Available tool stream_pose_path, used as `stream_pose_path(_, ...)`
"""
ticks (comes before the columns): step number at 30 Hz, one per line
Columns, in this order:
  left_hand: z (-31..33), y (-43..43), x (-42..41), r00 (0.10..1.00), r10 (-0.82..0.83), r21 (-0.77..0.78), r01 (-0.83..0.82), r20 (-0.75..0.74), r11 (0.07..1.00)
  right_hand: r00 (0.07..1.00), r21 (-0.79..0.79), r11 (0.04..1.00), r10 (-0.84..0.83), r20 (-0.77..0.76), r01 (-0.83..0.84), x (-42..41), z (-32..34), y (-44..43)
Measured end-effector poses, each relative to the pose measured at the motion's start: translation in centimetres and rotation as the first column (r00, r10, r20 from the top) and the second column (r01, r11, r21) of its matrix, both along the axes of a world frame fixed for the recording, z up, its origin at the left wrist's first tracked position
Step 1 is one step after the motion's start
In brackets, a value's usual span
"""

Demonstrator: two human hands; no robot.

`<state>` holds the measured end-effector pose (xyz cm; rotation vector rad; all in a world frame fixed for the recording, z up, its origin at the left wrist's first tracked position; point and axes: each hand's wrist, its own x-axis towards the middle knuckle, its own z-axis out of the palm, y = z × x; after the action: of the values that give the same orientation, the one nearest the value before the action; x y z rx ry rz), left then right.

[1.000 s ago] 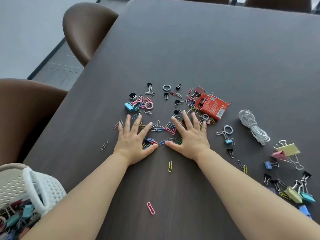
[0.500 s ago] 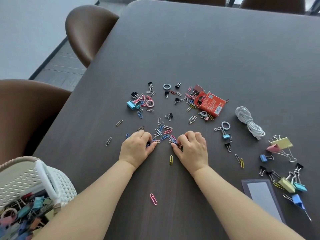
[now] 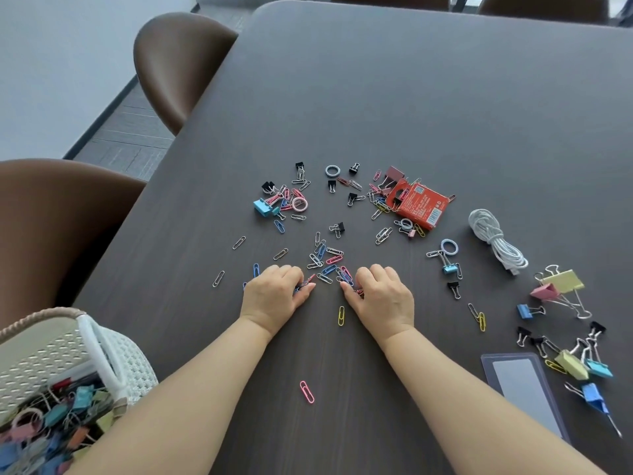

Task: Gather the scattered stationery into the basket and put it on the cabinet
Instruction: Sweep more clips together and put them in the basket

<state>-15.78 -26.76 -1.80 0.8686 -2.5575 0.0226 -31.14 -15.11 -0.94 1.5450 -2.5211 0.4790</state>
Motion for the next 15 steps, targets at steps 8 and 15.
stream_pose_path(8,1.0,2.9,1.7,0.999,0.036,0.200,-0.032,-0.015,0.979,0.995,0.169,0.982,0.082,0.050,-0.090,0.5,1.3,2.4)
stream_pose_path(15,5.8,6.9,5.6,0.981,0.106,0.399,-0.033,-0.164,0.917,0.860,0.136,0.991,-0.085,0.503,0.018,3.3,6.7,5.6)
